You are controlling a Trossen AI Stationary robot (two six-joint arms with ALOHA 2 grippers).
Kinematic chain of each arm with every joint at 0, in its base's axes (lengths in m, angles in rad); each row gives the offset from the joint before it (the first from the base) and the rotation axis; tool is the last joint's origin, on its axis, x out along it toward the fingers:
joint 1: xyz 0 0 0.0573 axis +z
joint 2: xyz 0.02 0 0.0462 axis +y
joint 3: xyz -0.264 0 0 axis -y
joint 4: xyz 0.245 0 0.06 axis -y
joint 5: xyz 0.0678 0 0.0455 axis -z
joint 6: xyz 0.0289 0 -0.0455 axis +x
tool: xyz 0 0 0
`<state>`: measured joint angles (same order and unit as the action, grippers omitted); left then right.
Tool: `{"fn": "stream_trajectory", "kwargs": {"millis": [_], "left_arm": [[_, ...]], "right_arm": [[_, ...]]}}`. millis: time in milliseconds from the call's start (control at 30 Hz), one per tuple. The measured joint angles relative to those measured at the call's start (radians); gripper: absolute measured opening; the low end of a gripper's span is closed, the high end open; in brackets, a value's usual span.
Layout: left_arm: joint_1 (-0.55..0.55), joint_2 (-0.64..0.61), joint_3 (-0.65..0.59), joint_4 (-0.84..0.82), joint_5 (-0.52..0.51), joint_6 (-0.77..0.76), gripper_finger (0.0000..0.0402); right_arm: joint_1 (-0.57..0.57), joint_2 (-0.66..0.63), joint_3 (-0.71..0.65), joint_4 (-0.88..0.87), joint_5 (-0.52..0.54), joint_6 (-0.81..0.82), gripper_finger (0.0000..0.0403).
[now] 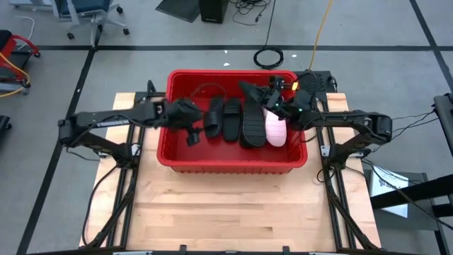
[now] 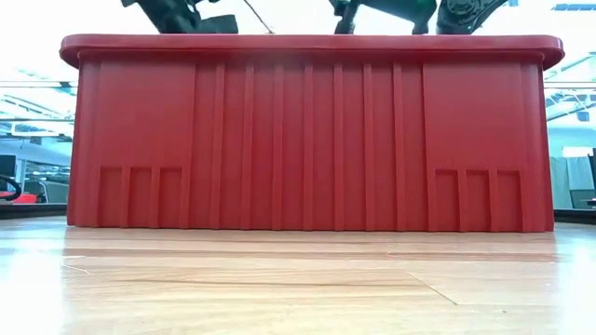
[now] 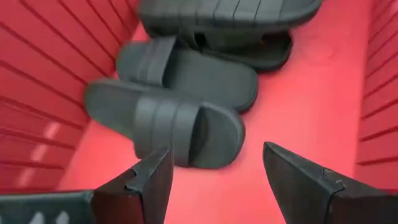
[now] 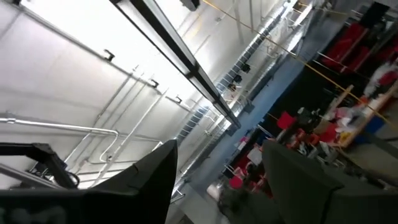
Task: Pick and place slides into bin
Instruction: Stack the black slide on top of the black slide in the red bin
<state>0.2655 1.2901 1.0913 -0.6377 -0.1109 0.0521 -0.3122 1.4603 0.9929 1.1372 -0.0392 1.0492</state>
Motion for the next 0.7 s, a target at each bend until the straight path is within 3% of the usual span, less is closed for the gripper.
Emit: {"fn": "stream_trajectory", "kwargs": {"millis": [133, 300, 467, 700], "left_arm": [[-0.023, 0.043, -0.069, 0.065, -0.013, -0.044, 0.0239], [-0.042, 0.117, -0.073, 0.152, -0.109, -0.057, 0.0239], [-0.045, 0.194, -0.071, 0.266, -0.129, -0.046, 0.0239], [-0.044, 0.305, -0.071, 0.250, -0.219, -0.007, 0.0239]], "right_arm": [[-0.004, -0.033, 0.000, -0.015, -0.018, -0.017, 0.0224], [-0.014, -0.061, 0.000, -0.081, -0.049, -0.024, 0.0218], [-0.018, -0.069, 0.000, -0.133, -0.070, -0.017, 0.0217], [-0.018, -0.069, 0.000, -0.151, -0.071, -0.017, 0.0216]]}}
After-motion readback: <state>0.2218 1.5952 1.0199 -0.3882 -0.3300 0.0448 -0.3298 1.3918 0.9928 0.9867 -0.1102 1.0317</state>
